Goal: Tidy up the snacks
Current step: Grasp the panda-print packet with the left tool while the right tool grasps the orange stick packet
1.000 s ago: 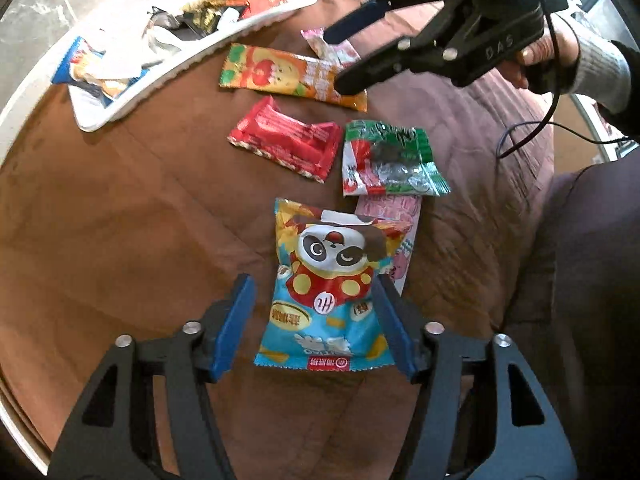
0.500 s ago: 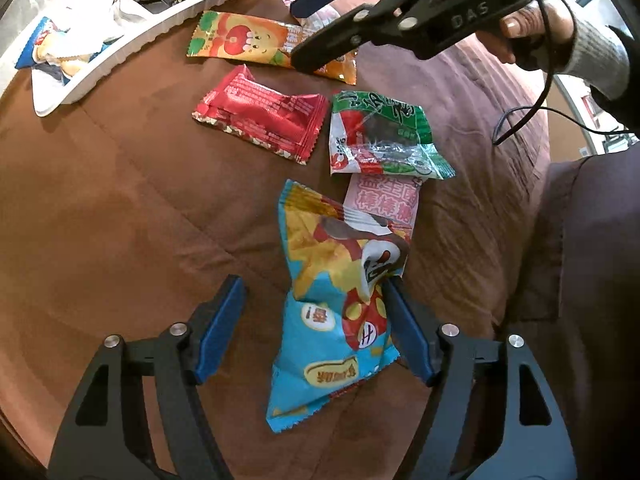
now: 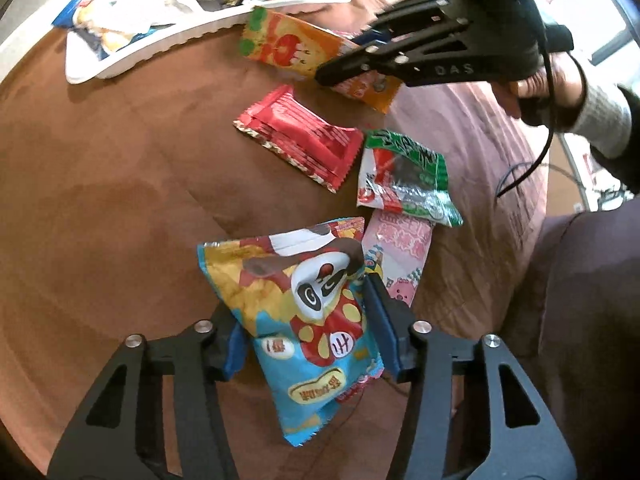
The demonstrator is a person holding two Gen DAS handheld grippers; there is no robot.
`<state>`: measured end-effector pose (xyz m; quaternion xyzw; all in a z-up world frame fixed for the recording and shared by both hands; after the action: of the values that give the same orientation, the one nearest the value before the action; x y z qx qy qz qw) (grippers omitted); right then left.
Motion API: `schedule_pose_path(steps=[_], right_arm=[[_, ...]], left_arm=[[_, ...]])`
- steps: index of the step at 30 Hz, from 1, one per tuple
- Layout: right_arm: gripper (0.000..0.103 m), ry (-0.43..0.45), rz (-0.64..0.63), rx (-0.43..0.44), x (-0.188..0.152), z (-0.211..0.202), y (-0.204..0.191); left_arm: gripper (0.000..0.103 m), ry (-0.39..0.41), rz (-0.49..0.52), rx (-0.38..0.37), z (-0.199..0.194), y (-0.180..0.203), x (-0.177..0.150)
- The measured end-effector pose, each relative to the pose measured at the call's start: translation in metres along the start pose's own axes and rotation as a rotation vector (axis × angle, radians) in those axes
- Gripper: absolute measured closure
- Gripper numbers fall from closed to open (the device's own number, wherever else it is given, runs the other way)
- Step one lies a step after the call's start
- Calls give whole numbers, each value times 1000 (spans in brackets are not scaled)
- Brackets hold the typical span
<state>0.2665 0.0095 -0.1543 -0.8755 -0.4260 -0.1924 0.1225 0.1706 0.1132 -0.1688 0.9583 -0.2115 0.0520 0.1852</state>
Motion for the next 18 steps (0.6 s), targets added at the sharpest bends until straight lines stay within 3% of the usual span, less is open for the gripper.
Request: schedule_pose_path(steps=[12,18], right_arm=[[91,74,115,93,-11,-22,24],[90,64,152,124,-21,-20,25]], left_arm=[[61,32,-85,-47,-7,-18,-2],[61,34,-95,-50,-9,-19,-4]])
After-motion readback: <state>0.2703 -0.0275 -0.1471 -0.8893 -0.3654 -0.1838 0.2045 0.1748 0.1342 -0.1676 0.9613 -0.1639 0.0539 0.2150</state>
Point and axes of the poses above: each gripper's, at about its wrist camera, not at the fingertips, and z roughly the way its jaws point, y to its right, x to its top, the point moved 3 cm from there along z, roughly the way its jaws point, and after that the axes turned 11 degrees about -z, right-handed, at the moved point
